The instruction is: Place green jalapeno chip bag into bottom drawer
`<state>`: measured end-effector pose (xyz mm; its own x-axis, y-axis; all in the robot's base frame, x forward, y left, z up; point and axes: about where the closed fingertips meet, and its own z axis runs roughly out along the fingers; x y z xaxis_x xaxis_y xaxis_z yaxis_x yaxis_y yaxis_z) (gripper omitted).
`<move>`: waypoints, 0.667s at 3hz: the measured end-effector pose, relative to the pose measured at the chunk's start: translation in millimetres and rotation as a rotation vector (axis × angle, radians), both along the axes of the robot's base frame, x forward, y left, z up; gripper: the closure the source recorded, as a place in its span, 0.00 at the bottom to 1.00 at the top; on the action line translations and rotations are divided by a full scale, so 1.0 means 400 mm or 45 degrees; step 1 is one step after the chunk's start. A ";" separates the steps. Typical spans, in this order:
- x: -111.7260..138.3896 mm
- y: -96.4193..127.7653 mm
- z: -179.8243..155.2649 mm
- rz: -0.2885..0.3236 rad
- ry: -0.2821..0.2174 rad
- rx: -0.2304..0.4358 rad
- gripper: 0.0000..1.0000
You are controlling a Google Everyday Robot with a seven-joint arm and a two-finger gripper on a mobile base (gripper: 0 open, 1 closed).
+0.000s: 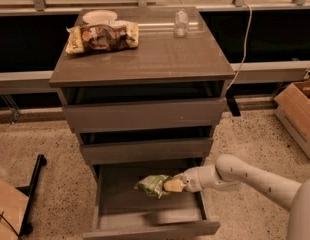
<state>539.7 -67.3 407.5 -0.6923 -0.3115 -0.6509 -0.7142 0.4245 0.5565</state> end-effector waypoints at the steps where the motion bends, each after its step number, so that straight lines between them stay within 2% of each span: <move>1: -0.015 -0.049 -0.160 -0.099 0.047 0.027 1.00; 2: -0.018 -0.046 -0.164 -0.098 0.051 0.029 1.00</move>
Offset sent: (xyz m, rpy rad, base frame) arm -0.0026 -0.0202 -0.0517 0.0134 0.0231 -0.0708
